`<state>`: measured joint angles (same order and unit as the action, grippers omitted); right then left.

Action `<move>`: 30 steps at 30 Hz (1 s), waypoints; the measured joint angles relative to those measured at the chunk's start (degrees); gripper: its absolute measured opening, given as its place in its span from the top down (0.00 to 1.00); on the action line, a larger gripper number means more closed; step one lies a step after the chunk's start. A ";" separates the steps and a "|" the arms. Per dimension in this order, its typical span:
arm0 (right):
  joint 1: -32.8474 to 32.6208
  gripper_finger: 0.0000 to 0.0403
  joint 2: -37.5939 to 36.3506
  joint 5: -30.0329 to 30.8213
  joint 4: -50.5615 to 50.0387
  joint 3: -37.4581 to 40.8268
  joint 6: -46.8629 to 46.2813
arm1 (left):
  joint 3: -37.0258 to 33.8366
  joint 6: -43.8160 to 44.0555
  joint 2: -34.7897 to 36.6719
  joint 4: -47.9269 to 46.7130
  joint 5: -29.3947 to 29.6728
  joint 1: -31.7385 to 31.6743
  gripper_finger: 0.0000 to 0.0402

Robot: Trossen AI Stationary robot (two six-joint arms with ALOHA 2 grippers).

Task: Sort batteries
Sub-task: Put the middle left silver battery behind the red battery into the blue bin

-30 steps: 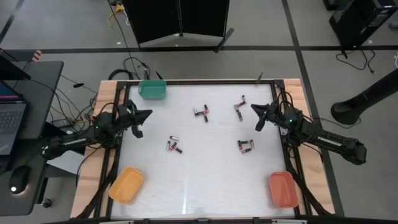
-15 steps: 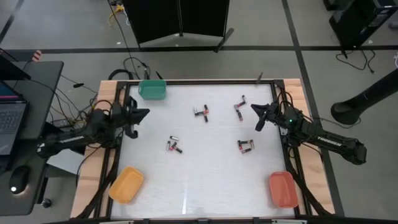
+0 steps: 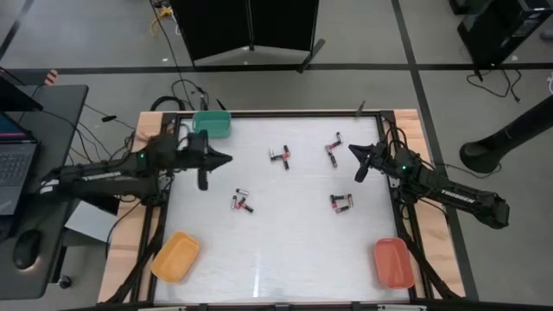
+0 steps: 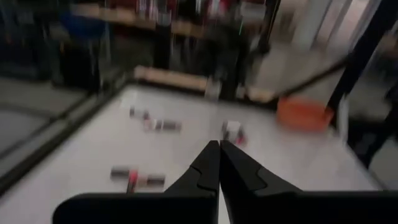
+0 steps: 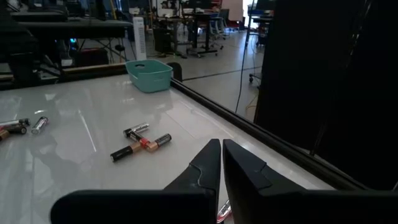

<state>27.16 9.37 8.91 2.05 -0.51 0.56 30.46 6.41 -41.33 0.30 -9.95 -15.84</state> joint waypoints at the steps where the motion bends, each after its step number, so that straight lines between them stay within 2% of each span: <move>1: 0.00 0.93 0.00 0.02 0.02 -0.02 0.02 | 1.82 -0.98 -2.25 -2.42 0.06 0.00 0.96; 10: -0.02 0.93 0.00 0.00 0.02 -0.02 0.02 | 12.90 -1.98 -19.97 -18.73 -0.44 0.56 0.96; 18: -0.02 0.93 0.00 0.00 0.02 -0.02 0.02 | 17.34 -4.46 -29.60 -27.84 0.46 4.57 0.94; 21: -0.02 0.93 0.00 0.00 0.02 0.00 0.01 | 17.34 -5.67 -32.54 -28.36 2.78 6.17 0.89; 30: -0.01 0.93 0.00 0.02 0.02 0.00 0.00 | 17.34 -8.20 -39.65 -29.13 3.31 7.76 0.67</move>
<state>27.15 9.37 8.92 2.07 -0.51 0.56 47.79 -1.79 -80.97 -28.83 -6.64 -8.08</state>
